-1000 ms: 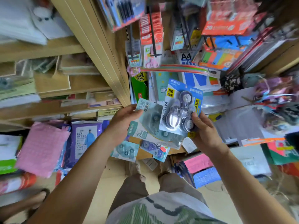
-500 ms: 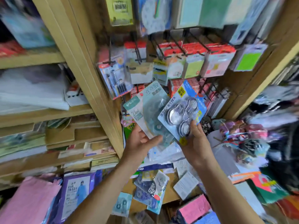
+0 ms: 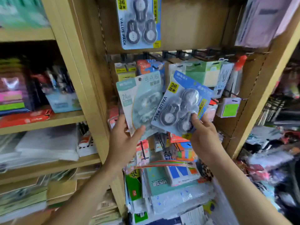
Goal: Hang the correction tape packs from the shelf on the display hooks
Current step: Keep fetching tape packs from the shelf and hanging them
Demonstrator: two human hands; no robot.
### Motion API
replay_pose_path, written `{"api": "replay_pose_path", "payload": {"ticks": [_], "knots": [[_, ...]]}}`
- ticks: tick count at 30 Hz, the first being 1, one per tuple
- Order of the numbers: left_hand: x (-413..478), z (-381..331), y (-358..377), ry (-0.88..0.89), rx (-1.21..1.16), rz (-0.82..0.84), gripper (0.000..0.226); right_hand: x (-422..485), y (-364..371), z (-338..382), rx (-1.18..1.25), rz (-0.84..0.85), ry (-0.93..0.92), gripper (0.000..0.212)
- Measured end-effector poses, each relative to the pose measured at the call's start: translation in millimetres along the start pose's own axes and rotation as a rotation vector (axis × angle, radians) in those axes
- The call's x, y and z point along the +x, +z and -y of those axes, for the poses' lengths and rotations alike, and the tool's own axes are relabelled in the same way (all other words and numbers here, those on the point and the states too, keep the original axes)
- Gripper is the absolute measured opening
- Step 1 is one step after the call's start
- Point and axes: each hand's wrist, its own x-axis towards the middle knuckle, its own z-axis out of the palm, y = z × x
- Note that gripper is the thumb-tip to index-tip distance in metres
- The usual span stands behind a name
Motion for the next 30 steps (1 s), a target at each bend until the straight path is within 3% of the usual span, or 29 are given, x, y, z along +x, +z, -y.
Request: {"api": "replay_pose_path", "payload": {"ticks": [4,7,14,21,30], "knots": [[44.5,-30.1,-29.5,0.199,0.046,-0.063,0.035,37.1,19.0,44.4,-0.077,0.09,-0.124,0.019],[76.5,-50.2,-50.1,0.313,0.094,-0.126,0.032,63.0,36.9,74.9,-0.084,0.115,-0.205,0.029],[148.2,-92.5,-85.0,0.47,0.138,-0.29,0.031,118.2,83.7,125.0,-0.199,0.17,-0.325,0.028],[208.9,-132.5,-97.8,0.643,0.26,-0.388,0.036,152.7,136.1,149.9,-0.305,0.186,-0.36,0.025],[254.2,-126.8,-106.5,0.837,0.45,-0.565,0.034,186.1,164.2,149.9,-0.319,0.182,-0.353,0.026]]}}
